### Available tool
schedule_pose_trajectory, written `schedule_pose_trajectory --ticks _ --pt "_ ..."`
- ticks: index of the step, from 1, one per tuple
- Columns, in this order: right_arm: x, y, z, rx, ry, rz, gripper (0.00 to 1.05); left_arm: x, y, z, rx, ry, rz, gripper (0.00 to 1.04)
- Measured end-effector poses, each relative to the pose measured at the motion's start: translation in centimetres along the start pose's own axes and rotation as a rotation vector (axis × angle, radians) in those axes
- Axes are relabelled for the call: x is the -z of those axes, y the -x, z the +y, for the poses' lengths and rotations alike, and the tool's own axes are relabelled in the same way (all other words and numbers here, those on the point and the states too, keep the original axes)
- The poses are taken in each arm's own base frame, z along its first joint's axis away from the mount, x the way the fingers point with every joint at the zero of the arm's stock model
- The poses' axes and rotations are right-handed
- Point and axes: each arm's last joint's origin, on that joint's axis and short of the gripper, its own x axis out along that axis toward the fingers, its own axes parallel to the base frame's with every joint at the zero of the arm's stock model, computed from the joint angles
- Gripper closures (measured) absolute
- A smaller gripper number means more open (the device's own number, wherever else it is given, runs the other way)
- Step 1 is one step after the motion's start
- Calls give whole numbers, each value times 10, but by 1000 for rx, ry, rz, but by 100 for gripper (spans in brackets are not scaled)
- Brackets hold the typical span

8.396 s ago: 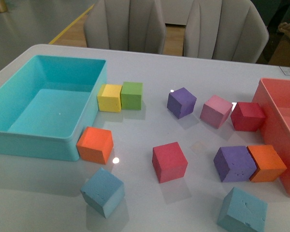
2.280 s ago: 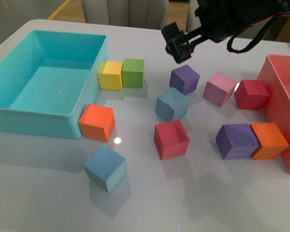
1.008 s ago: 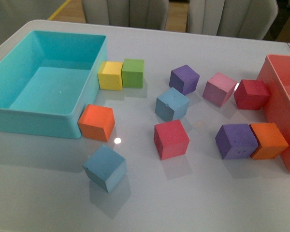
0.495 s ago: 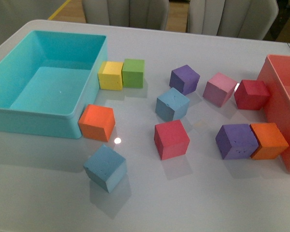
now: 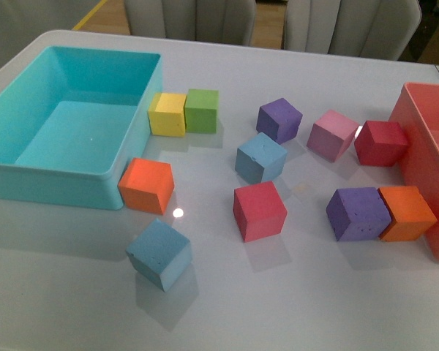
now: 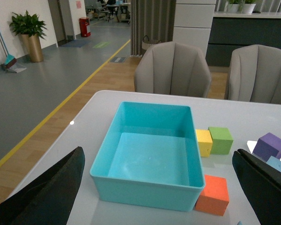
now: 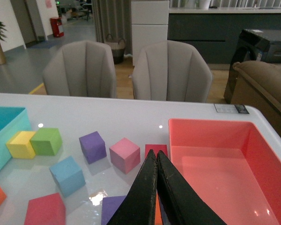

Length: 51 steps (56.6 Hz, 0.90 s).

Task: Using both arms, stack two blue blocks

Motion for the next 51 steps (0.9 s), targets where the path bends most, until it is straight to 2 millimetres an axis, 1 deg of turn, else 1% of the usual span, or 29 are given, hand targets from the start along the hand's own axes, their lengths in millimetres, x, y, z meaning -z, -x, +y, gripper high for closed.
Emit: schedule_pose_trajectory --ticks 18,22,26,38,39,41,45,46,50,51 --pt "0 6 0 0 0 0 103 0 0 0 0 0 0 9" --pt "5 12 0 -3 0 35 103 0 0 0 0 0 0 9" --pt "3 16 0 -1 0 10 103 0 0 0 0 0 0 9" --pt "3 17 0 0 0 6 103 0 0 0 0 0 0 9" --pt "3 17 0 0 1 5 102 0 0 0 0 0 0 9" --pt "3 17 0 0 0 5 97 0 0 0 0 0 0 9" --pt "3 17 0 0 0 5 83 0 0 0 0 0 0 9" --pt "3 17 0 0 0 5 81 0 0 0 0 0 0 9" --pt "3 17 0 0 0 5 67 0 0 0 0 0 0 9" --pt "3 17 0 0 0 5 66 0 0 0 0 0 0 9"
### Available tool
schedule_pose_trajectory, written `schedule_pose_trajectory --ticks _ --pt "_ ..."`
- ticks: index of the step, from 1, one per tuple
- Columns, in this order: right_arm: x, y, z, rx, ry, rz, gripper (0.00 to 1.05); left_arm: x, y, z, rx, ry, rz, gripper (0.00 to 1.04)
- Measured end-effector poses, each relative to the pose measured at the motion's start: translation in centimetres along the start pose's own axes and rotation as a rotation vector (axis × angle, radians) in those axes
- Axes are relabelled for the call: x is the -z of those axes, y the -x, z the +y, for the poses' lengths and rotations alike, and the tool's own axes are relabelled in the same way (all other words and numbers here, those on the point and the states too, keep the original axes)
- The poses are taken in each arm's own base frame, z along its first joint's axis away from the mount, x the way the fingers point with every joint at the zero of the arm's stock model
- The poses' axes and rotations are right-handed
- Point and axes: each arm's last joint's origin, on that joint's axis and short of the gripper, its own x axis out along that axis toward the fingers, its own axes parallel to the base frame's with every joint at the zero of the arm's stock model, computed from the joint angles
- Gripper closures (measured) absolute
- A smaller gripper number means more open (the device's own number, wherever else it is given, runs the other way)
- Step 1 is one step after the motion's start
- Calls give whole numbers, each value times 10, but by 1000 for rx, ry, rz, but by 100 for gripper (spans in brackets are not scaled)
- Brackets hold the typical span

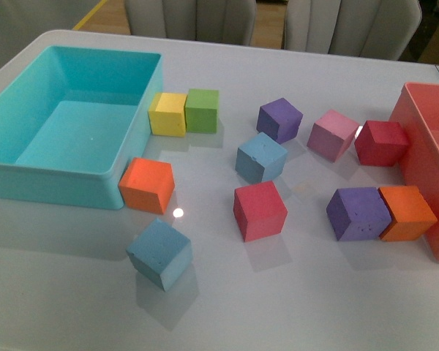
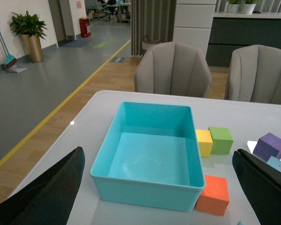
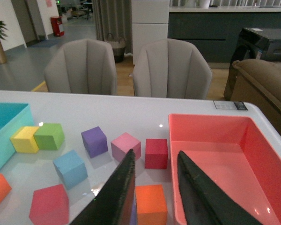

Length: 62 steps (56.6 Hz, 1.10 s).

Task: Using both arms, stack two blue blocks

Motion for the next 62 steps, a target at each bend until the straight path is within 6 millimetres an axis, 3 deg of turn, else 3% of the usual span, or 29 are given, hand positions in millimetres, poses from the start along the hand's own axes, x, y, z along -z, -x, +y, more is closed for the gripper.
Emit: schedule_pose_trajectory --ticks 14,18,21,24,42,51,62 --pt "0 0 0 0 0 0 20 1 0 0 13 -2 23 9" --pt "0 0 0 0 -1 0 7 -2 -3 -4 160 40 444 9" --pt "0 0 0 0 -1 -2 9 -1 -8 -9 202 63 665 9" --pt "0 0 0 1 -1 -1 9 4 -14 -16 221 65 745 9" --pt "0 0 0 0 -1 -1 9 34 -49 -81 348 15 916 9" --pt "0 0 0 1 -1 -1 9 59 -74 -101 330 71 1026 9" --pt "0 0 0 0 -1 -1 9 95 -116 -118 266 21 1091 9"
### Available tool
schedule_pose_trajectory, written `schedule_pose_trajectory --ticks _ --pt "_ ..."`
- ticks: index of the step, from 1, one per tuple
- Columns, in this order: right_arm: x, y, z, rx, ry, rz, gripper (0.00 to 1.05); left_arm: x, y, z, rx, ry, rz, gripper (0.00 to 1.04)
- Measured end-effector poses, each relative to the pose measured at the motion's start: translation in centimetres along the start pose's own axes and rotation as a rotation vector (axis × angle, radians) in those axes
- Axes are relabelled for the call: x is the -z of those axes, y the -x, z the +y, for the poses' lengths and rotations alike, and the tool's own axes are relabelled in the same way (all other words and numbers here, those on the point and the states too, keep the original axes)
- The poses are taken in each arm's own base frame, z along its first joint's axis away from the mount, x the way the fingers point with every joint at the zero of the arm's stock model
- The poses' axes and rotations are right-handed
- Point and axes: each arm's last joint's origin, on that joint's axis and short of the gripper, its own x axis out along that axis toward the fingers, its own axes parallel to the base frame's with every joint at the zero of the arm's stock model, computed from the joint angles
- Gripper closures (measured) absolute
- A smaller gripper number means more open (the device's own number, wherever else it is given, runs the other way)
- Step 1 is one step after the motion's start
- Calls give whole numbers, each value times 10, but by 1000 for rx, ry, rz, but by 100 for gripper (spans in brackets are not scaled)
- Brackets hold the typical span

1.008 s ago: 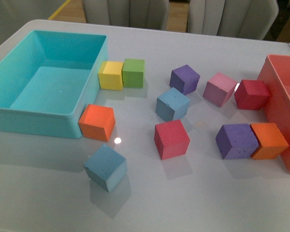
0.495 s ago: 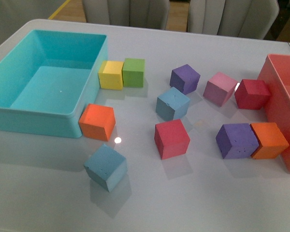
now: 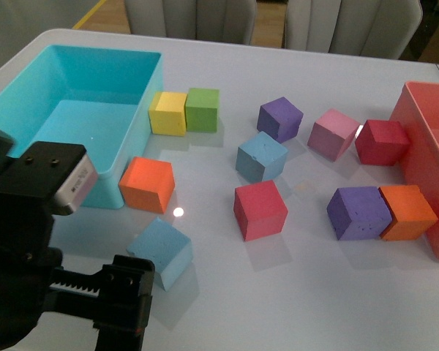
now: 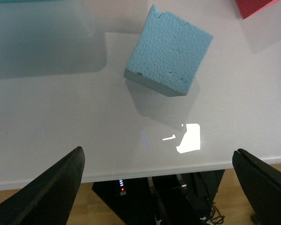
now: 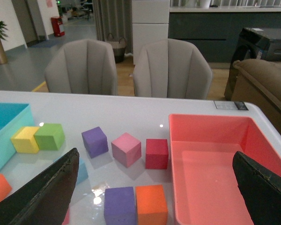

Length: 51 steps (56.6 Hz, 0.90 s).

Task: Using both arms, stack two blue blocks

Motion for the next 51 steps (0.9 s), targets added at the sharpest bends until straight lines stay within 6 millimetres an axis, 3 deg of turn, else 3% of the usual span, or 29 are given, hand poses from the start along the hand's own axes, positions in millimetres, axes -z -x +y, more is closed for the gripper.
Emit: schedule_pose_trajectory --ticks 8,17,51 --pt "0 0 0 0 0 0 9 -5 -32 -1 -36 -44 67 9" --pt "0 0 0 0 0 0 9 -9 -46 -3 -49 -82 90 9" --pt "0 0 0 0 0 0 9 -31 -58 -10 -47 -291 96 9"
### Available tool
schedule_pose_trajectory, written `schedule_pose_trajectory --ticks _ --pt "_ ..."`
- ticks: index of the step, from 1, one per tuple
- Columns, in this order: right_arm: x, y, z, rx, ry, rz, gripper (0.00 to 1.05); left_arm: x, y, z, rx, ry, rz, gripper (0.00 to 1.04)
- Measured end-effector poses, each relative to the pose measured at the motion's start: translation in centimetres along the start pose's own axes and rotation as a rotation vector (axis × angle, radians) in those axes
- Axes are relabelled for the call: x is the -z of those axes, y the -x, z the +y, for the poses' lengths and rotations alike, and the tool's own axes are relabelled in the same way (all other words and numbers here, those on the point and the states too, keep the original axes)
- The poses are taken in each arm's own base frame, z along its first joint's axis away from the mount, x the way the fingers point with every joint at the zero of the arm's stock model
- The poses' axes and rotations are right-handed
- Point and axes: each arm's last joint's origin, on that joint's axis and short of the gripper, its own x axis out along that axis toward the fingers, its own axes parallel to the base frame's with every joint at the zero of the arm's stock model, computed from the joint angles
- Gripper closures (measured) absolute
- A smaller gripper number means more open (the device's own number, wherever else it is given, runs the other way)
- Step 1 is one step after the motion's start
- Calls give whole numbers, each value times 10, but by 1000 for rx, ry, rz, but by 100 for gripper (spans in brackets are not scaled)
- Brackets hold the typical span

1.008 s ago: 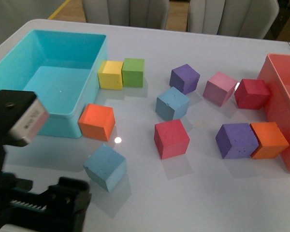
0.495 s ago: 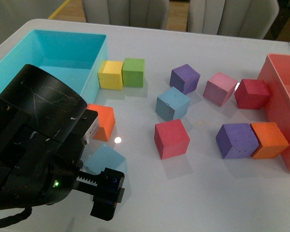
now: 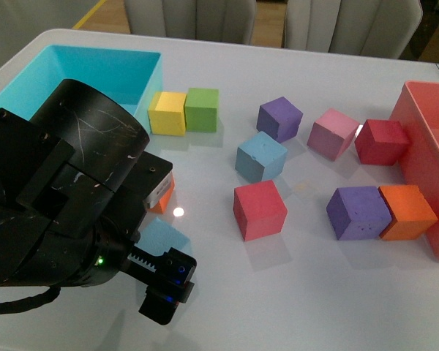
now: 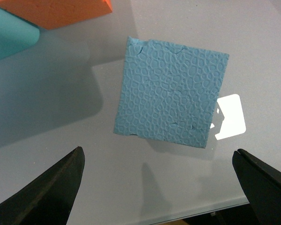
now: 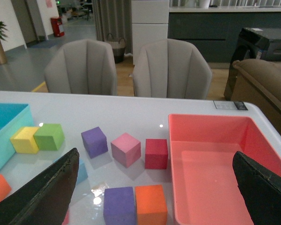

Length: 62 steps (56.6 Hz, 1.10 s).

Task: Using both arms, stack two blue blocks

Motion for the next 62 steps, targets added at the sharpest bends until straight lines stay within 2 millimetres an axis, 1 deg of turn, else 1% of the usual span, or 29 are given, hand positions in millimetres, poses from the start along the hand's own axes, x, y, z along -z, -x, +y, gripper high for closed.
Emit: schedule_pose_trajectory --ticks 13,29,51,62 --pt "0 0 0 0 0 0 9 -10 -3 -1 18 -54 3 9" --pt "0 0 0 0 0 0 9 -22 -9 -2 34 -81 -6 9" --pt "0 0 0 0 0 0 9 -30 -22 -1 52 -123 18 9" --pt "0 0 0 0 0 0 9 -29 -29 -2 61 -135 31 9"
